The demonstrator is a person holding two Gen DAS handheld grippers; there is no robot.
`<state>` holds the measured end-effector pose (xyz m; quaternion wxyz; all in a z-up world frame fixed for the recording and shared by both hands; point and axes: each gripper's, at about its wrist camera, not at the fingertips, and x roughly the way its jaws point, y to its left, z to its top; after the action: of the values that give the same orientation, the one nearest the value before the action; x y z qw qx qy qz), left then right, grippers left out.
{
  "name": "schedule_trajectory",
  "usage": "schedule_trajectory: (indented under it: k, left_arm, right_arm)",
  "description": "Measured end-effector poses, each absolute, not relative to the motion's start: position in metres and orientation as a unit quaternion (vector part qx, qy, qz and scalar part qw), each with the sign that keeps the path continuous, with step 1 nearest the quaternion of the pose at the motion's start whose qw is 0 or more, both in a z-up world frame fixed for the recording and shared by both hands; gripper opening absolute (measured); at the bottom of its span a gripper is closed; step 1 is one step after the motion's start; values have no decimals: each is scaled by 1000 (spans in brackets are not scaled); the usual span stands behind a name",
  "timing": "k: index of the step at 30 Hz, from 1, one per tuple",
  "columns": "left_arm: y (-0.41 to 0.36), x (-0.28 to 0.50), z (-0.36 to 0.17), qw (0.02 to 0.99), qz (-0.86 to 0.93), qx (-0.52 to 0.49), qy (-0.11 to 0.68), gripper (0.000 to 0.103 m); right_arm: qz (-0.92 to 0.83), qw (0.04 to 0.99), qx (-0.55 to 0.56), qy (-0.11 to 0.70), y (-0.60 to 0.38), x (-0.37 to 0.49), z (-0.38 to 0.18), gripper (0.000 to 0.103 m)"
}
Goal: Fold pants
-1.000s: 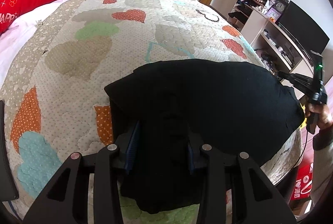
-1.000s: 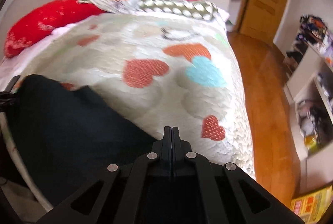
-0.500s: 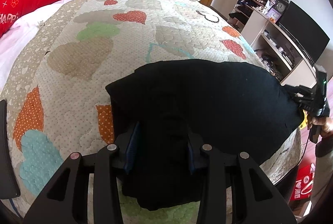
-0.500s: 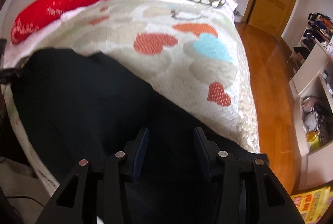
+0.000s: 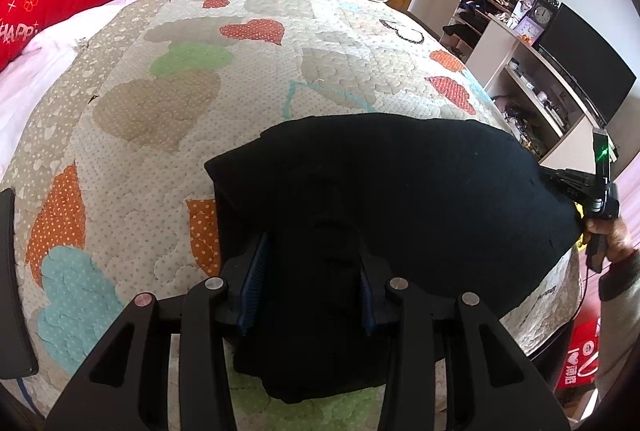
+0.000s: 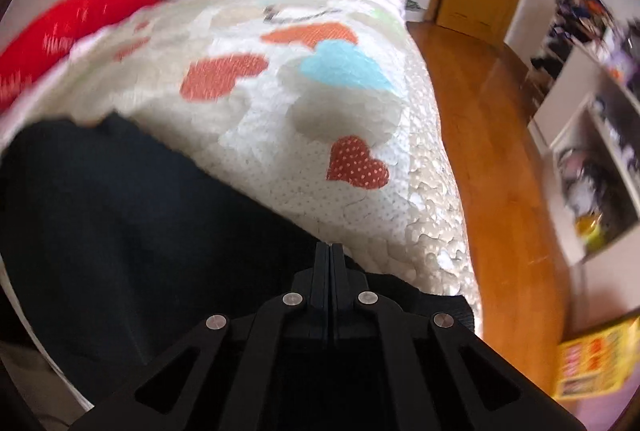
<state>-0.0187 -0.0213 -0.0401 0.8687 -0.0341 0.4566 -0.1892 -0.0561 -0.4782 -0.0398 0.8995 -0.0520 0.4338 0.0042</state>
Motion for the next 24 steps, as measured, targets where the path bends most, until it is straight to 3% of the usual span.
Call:
schedule_trajectory:
  k: [2,4,6,15,17,21,24]
  left_arm:
    - [-18,-19,-37,867,-190,-38,459,38]
    - [-14,-22,-31,867,-188,-43,459,40]
    - [-12,-29,-23,873,-183,-38,450,42]
    - [-25,-51,-9,892,-176,-17,417,63]
    - [-29,-48,-16,891,-169,-16,422,64]
    - [-29,-29,-39,890,-123,0,440,64]
    - [-12,-24,-40,881,-127,-49,453,64]
  right_arm:
    - [-10,906,-44,422,-478,-66,-27,8]
    - [-1,910,-53,412,-468,-78,-15,25]
    - [19,914,-59,401,-455,-91,-8,33]
    - [75,906,-48,415,-401,-81,-38,34]
    - [54,905,-36,420,-407,-68,-48,39]
    - [31,910,11,413,-420,-56,-48,39]
    - [20,911,-16,411,-412,-66,-37,41]
